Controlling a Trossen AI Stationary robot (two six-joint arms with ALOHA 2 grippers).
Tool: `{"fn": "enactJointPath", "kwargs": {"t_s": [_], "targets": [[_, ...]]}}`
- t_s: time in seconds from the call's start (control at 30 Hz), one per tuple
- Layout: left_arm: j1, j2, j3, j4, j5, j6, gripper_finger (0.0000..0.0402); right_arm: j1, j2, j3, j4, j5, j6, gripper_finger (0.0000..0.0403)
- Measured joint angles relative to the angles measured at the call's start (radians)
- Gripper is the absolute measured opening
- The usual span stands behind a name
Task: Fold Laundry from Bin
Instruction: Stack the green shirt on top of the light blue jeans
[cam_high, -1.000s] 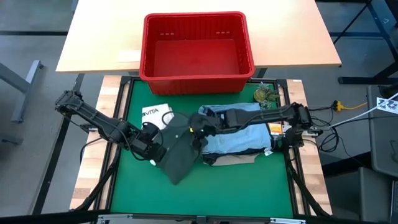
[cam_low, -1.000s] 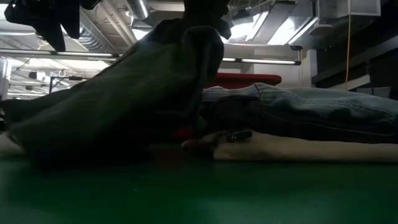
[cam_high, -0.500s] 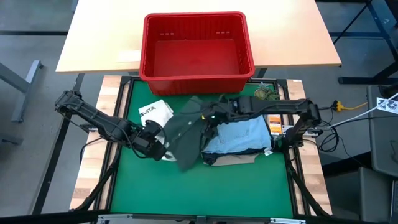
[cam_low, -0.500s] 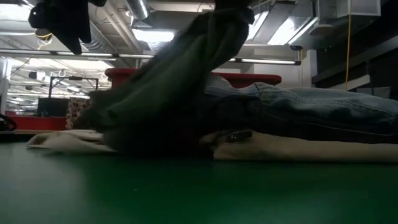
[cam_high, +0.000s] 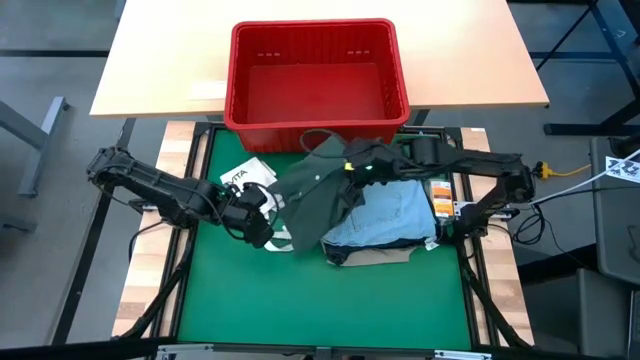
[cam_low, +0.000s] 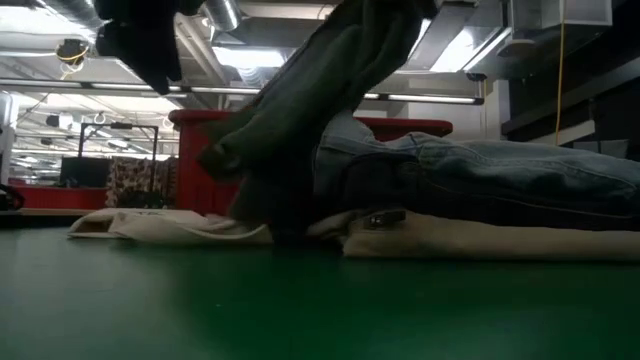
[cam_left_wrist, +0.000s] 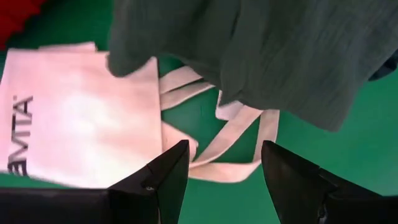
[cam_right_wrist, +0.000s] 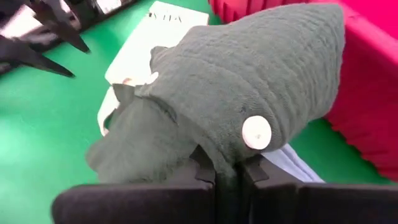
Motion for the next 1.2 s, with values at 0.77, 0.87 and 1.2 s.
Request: {"fn": "enactJointPath", "kwargs": {"t_s": [0.77, 0.87, 1.2], "targets": [[0.146, 0.0, 0.0, 0.105, 0.003, 0.2, 0.0194, 0.001, -0.247, -0.123, -0.463, 0.09, 0.279, 0.0014], [0.146, 0.0, 0.0, 0.124, 0.003, 0.214, 0.0194, 0.001, -0.261, -0.21, -0.459, 0.089, 0.283, 0.0014], [0.145, 0.047, 0.0, 0.248, 0.012, 0.318, 0.0194, 0.001, -0.384, -0.482, -0.419, 0.067, 0.366, 0.0014]]}}
